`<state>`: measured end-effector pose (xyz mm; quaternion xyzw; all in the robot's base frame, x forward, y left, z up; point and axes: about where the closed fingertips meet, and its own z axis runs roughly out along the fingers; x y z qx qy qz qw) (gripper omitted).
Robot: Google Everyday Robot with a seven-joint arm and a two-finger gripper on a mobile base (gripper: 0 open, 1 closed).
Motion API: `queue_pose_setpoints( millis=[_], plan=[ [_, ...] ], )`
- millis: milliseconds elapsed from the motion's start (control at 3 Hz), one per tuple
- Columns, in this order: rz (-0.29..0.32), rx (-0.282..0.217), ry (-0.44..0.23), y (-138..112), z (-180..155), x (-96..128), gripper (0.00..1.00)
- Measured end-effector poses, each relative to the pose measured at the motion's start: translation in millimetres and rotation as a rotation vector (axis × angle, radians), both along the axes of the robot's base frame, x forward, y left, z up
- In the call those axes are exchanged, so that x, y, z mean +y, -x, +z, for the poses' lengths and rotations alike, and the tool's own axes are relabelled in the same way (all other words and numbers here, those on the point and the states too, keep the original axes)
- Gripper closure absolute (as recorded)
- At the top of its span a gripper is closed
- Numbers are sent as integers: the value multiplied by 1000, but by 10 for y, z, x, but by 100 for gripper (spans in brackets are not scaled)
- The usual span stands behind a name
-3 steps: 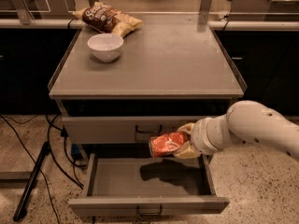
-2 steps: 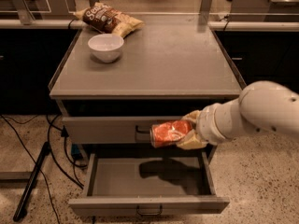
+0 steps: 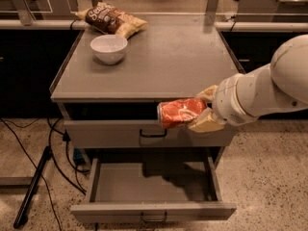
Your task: Pick coke can from middle drawer and place on counter
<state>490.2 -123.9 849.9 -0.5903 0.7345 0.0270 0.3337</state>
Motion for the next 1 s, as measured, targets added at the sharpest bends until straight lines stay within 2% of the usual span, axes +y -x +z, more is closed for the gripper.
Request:
queue_pose_setpoints(
  millis=[667,1000],
  plan=[
    [-1,-14,-19,-358,403,143,100],
    [-3,-29,-27,-672,519,212,100]
  ],
)
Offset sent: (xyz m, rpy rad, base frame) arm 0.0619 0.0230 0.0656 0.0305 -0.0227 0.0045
